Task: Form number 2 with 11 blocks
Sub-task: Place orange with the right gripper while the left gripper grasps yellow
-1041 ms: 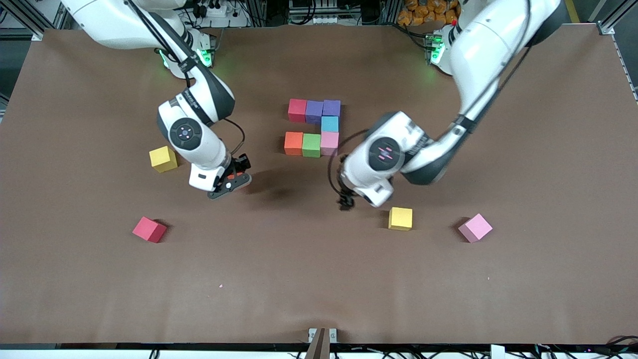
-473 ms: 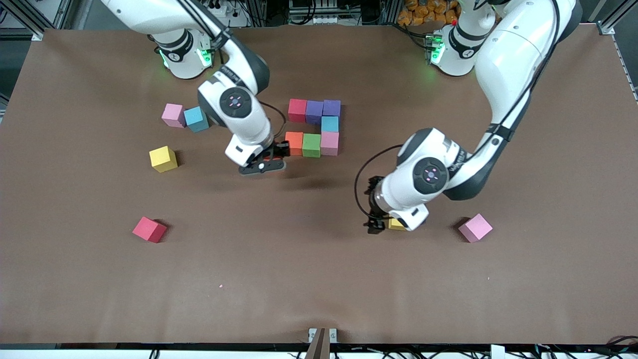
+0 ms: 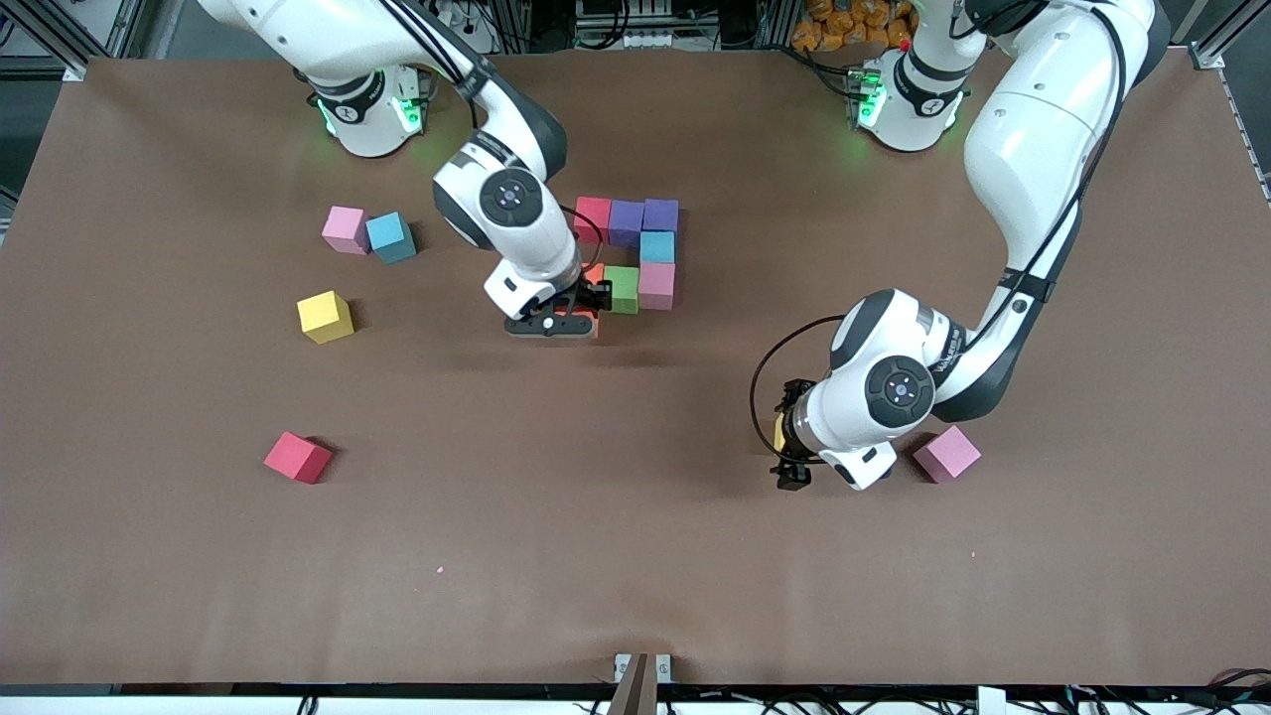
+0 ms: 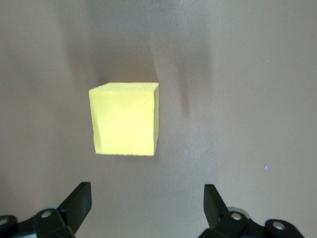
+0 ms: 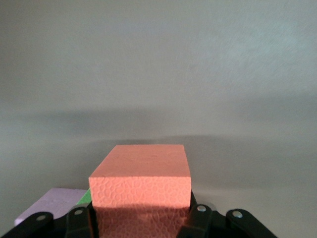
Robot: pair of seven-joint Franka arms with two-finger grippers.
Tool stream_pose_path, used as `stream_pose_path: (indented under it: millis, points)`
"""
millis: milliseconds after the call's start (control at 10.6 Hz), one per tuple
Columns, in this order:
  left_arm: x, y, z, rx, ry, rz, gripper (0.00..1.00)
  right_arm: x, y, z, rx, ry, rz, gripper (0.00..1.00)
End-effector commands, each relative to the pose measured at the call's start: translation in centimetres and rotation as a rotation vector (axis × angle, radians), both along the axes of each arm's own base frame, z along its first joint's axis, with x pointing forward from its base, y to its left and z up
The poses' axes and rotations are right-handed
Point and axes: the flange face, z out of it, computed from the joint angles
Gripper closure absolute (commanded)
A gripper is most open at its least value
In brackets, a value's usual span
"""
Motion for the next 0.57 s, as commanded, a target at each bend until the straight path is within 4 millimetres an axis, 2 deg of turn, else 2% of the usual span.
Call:
stream_pose_path:
  millis: [0, 189, 284, 473]
  points:
    - [0.4, 1.1, -0.8, 0.004, 0.011, -0.027, 0.0, 0.5, 0.6, -0.9, -0.004, 0.002, -0.029, 0.59]
    - [0.2, 1.1, -2.3, 0.018, 0.022, -0.065, 0.0, 0.0, 1.0, -2.1, -0.001, 0.014, -0.028, 0.59]
    - [0.5, 1.8, -2.2, 0.014, 0.024, -0.054, 0.0, 0.0, 1.0, -2.4, 0.0, 0.018, -0.038, 0.59]
    - [0.1, 1.3, -2.6, 0.019, 0.03, -0.062, 0.0, -0.6, 1.4, -3.9, -0.033, 0.0, -0.033, 0.59]
